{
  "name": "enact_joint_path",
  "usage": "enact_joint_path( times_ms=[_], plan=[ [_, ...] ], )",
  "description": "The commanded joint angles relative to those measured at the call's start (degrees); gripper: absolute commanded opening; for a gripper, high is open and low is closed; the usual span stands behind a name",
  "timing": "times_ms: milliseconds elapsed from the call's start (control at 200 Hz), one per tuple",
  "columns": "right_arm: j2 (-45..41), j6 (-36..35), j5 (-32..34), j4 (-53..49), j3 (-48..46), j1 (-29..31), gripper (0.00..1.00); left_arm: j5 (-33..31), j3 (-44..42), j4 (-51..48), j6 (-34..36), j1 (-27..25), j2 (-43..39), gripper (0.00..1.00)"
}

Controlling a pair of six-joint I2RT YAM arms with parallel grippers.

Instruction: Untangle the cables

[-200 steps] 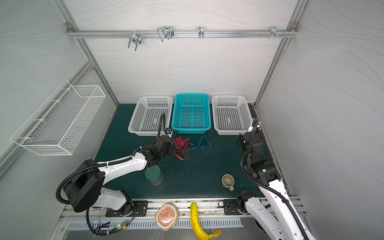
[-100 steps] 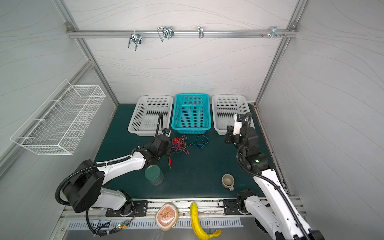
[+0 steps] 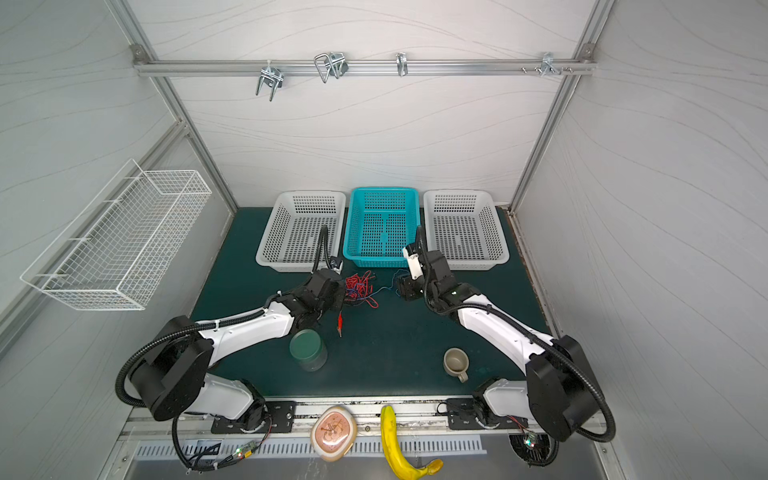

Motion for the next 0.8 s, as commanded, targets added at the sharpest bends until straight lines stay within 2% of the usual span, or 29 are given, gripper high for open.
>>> enact_joint_path(
  times_ms=[0,330,570,790],
  plan=[
    [3.1,-6.9,-0.2,5.6,-0.3,2.6,0.65,0.2,3.1,2.0,-0.2,-0.1,0.7,0.0],
    [13.0,-16.4,-0.5,18.5,-2.9,3.1,0.69,0.4,3.8,1.4,0.2,-0.1,0.7,0.0],
    [19.1,-25.5,3.6,21.6,-1.4,5.0,0.7,0.1,4.6,0.6,0.6,-0.1,1.2,0.0],
    [23.3,-26.7,6.3,25.7,0.1,5.2,0.7,0.1,4.9,0.4,0.2,0.0,1.7,0.0]
  ],
)
